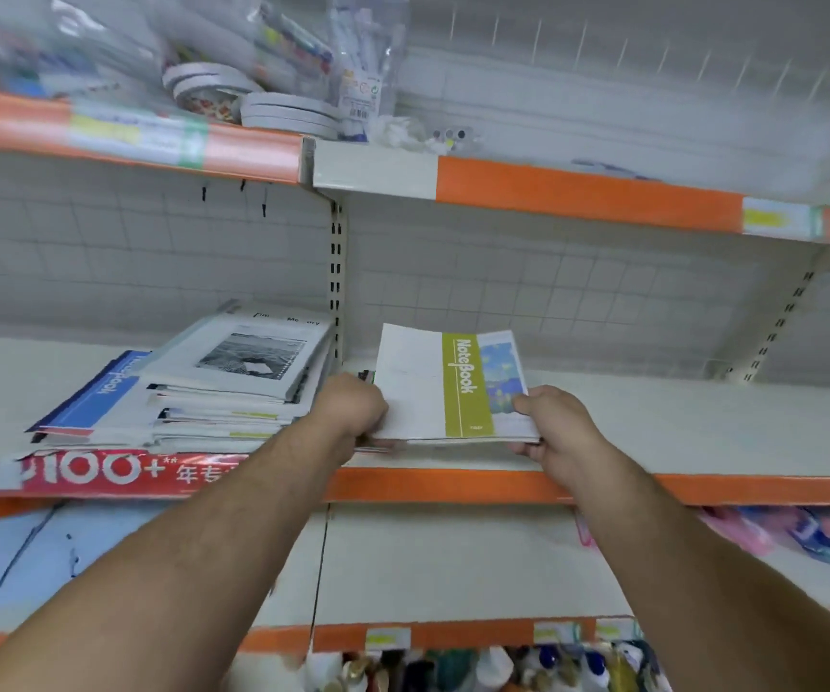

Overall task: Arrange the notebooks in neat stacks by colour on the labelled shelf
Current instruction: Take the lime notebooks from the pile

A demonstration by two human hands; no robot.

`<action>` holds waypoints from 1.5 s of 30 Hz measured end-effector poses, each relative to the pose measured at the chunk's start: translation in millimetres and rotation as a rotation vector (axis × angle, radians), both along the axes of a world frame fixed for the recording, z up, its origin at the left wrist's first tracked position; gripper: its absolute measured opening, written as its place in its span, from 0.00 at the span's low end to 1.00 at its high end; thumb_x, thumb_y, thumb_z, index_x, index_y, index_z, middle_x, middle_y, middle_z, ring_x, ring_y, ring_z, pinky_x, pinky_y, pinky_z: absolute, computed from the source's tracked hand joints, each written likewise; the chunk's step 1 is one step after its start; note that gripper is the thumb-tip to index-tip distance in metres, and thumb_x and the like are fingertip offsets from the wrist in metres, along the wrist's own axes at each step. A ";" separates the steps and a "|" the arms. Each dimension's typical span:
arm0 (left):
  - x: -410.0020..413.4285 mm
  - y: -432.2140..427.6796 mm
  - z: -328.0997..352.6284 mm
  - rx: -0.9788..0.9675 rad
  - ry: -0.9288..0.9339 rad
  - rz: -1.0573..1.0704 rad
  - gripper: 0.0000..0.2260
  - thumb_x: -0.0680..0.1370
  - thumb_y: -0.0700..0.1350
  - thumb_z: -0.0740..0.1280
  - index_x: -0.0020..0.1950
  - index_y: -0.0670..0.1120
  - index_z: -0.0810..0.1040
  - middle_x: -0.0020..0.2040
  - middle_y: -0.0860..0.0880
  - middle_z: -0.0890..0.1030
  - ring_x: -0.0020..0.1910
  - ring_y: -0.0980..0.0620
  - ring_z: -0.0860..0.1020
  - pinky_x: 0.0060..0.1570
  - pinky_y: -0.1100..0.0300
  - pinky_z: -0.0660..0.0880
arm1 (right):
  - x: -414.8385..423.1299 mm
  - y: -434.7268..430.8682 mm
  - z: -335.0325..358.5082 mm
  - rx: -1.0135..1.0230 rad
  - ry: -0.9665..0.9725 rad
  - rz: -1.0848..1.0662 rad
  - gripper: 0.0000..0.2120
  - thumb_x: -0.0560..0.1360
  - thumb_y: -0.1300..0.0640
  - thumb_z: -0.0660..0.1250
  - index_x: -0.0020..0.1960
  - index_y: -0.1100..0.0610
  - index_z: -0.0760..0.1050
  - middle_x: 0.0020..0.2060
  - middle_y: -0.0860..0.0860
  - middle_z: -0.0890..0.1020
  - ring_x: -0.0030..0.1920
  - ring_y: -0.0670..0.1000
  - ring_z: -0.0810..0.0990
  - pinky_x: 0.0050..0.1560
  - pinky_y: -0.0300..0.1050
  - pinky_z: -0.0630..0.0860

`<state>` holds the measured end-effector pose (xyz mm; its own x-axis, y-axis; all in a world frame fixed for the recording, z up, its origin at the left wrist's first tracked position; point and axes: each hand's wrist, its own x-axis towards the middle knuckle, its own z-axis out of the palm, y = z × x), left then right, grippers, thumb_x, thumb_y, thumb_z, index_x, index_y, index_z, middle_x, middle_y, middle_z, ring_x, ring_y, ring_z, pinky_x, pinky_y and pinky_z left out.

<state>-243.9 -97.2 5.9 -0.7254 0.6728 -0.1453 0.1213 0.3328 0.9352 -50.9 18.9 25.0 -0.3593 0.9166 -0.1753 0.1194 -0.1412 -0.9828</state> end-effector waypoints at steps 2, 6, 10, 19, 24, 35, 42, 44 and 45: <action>10.2 -17.2 9.7 0.056 -0.068 0.061 0.14 0.74 0.27 0.62 0.34 0.42 0.68 0.32 0.43 0.70 0.31 0.46 0.70 0.30 0.56 0.70 | 5.2 -6.6 4.7 0.003 0.023 0.065 0.08 0.80 0.65 0.63 0.44 0.56 0.71 0.39 0.56 0.78 0.35 0.53 0.76 0.31 0.44 0.72; 25.3 -65.1 18.9 0.244 -0.272 0.241 0.09 0.76 0.26 0.61 0.41 0.38 0.71 0.41 0.39 0.75 0.39 0.38 0.78 0.26 0.52 0.81 | 5.8 -24.2 11.1 0.002 0.062 0.205 0.11 0.80 0.66 0.62 0.40 0.56 0.71 0.35 0.54 0.78 0.33 0.52 0.75 0.30 0.43 0.68; 23.2 -121.4 17.3 0.230 -0.241 0.448 0.13 0.74 0.24 0.59 0.34 0.39 0.68 0.34 0.40 0.72 0.28 0.46 0.73 0.33 0.54 0.81 | -12.4 -51.1 10.6 -0.016 0.071 0.374 0.10 0.80 0.66 0.62 0.42 0.56 0.71 0.36 0.54 0.78 0.32 0.52 0.74 0.30 0.43 0.67; 17.7 -258.7 16.0 0.329 -0.227 0.789 0.11 0.77 0.27 0.60 0.37 0.37 0.70 0.33 0.43 0.72 0.21 0.49 0.72 0.25 0.61 0.76 | -95.2 -151.0 4.9 -0.077 0.053 0.726 0.06 0.81 0.64 0.61 0.46 0.58 0.72 0.41 0.58 0.79 0.31 0.54 0.77 0.20 0.37 0.67; 3.3 -332.8 12.1 0.362 -0.236 0.935 0.09 0.78 0.27 0.60 0.40 0.37 0.71 0.39 0.41 0.76 0.33 0.43 0.75 0.25 0.60 0.79 | -150.5 -211.2 -0.1 -0.049 0.019 0.849 0.07 0.80 0.65 0.62 0.44 0.58 0.72 0.43 0.60 0.78 0.39 0.58 0.77 0.20 0.38 0.68; -92.0 -468.5 2.1 0.308 -0.236 1.091 0.10 0.77 0.25 0.60 0.42 0.38 0.70 0.45 0.42 0.76 0.41 0.44 0.77 0.44 0.53 0.82 | -287.4 -354.5 -14.1 -0.010 -0.010 1.003 0.04 0.80 0.64 0.62 0.47 0.61 0.74 0.49 0.65 0.81 0.38 0.61 0.80 0.20 0.38 0.68; -156.3 -545.9 1.3 0.323 -0.242 1.127 0.07 0.77 0.26 0.61 0.43 0.36 0.73 0.43 0.39 0.79 0.36 0.43 0.79 0.32 0.56 0.81 | -370.7 -430.6 -21.8 -0.042 -0.008 1.027 0.06 0.79 0.64 0.61 0.53 0.64 0.75 0.46 0.66 0.83 0.37 0.62 0.82 0.26 0.42 0.72; -174.5 -562.7 -3.0 0.348 -0.258 1.155 0.06 0.78 0.28 0.60 0.46 0.35 0.74 0.45 0.38 0.81 0.34 0.43 0.79 0.26 0.59 0.79 | -392.2 -448.8 -25.2 -0.046 -0.017 1.032 0.08 0.78 0.63 0.61 0.55 0.63 0.76 0.50 0.69 0.82 0.40 0.63 0.80 0.24 0.41 0.73; -185.7 -570.2 -5.4 0.357 -0.264 1.164 0.06 0.78 0.28 0.60 0.47 0.35 0.75 0.46 0.38 0.81 0.33 0.43 0.79 0.26 0.59 0.78 | -403.7 -457.2 -26.2 -0.033 -0.021 1.031 0.08 0.78 0.63 0.61 0.54 0.63 0.77 0.50 0.69 0.82 0.39 0.63 0.79 0.24 0.41 0.72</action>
<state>-429.6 -667.4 0.5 -0.8930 -0.3178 -0.3186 -0.2801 -0.1614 0.9463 -454.6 -438.3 -1.2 -0.9647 0.1592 -0.2096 0.2143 0.0127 -0.9767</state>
